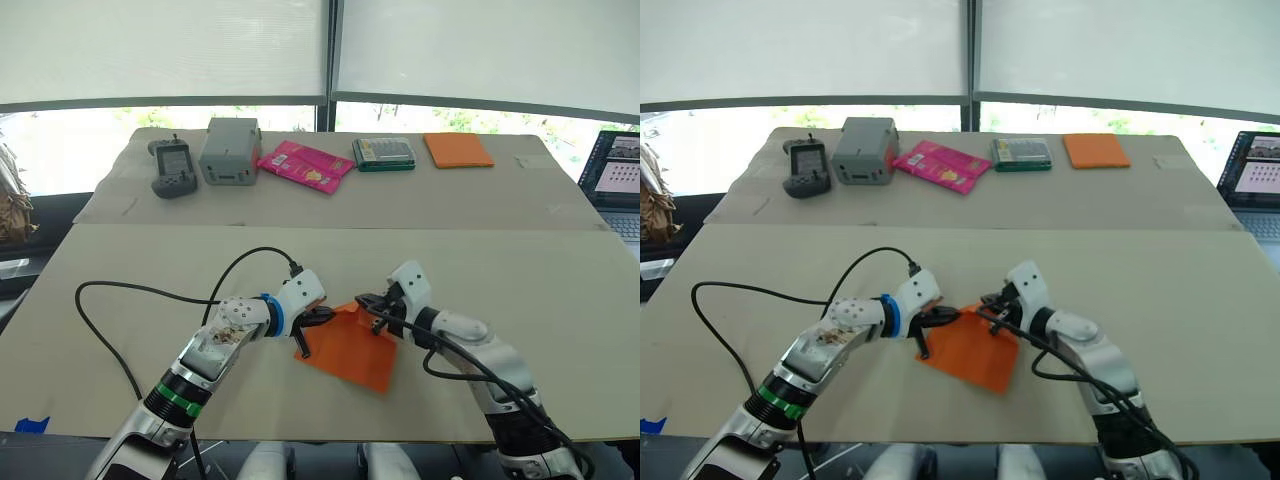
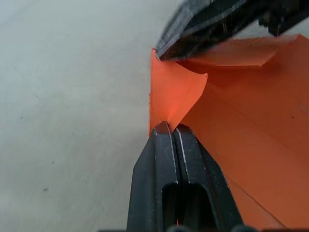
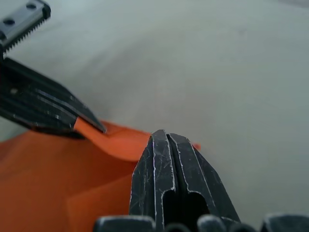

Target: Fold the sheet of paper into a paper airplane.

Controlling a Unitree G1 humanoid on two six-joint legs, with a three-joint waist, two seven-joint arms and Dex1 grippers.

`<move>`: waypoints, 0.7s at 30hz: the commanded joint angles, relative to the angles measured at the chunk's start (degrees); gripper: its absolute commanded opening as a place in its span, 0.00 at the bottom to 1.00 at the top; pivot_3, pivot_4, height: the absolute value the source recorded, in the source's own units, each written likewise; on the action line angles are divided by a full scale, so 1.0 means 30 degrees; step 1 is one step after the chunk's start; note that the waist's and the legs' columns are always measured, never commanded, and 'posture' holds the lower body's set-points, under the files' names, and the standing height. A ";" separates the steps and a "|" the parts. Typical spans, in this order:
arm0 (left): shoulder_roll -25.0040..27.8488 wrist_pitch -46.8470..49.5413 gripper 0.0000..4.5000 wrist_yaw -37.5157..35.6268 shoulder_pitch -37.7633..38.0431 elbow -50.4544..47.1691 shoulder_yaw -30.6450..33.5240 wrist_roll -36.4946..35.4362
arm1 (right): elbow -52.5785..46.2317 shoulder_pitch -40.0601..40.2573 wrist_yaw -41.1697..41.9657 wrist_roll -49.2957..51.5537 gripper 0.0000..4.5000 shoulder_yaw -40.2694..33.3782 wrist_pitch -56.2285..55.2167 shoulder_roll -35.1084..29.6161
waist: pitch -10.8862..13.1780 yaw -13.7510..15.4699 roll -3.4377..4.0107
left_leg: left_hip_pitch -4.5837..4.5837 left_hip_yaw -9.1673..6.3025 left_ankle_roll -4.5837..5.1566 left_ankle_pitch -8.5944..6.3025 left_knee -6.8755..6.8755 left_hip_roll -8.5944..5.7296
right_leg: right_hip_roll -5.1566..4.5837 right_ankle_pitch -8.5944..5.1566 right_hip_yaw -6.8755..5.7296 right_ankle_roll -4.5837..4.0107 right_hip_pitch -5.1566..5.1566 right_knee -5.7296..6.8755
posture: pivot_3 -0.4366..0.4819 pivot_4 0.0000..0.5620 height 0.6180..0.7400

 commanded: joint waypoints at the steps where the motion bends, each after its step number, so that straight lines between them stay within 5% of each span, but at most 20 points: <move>1: -0.0152 -0.0032 0.01 -0.0268 0.0121 -0.0240 -0.0220 0.0082 | -0.0053 0.0005 0.0211 -0.0213 0.00 0.0059 -0.0814 -0.0216 | 0.0000 0.0000 -0.0001 | 0.0012 -0.0001 0.0000 0.0000 0.0002 0.0001 | 0.0001 0.0000 -0.0001 0.0000 0.0015 0.0000 | 0.48 0.27 1.00; 7: -0.0161 0.0199 0.01 -0.0900 0.0110 -0.0501 -0.0109 -0.0303 | 0.1293 -0.0104 0.0580 -0.1415 0.00 0.1241 -0.1963 -0.0521 | -0.0001 -0.0003 -0.0001 | 0.0027 0.0000 0.0000 0.0000 0.0000 -0.0001 | 0.0003 0.0000 -0.0002 0.0001 0.0024 0.0000 | 0.48 0.27 1.00; 21: -0.0642 0.2351 1.00 -0.1020 -0.1397 0.0546 0.4100 -0.3402 | 0.2695 -0.0538 0.0943 -0.2213 0.00 0.1845 -0.2773 -0.0661 | -0.0006 -0.0026 -0.0008 | 0.0079 0.0000 -0.0003 0.0002 0.0042 0.0010 | 0.0013 -0.0001 0.0004 0.0000 0.0043 0.0110 | 0.48 0.27 1.00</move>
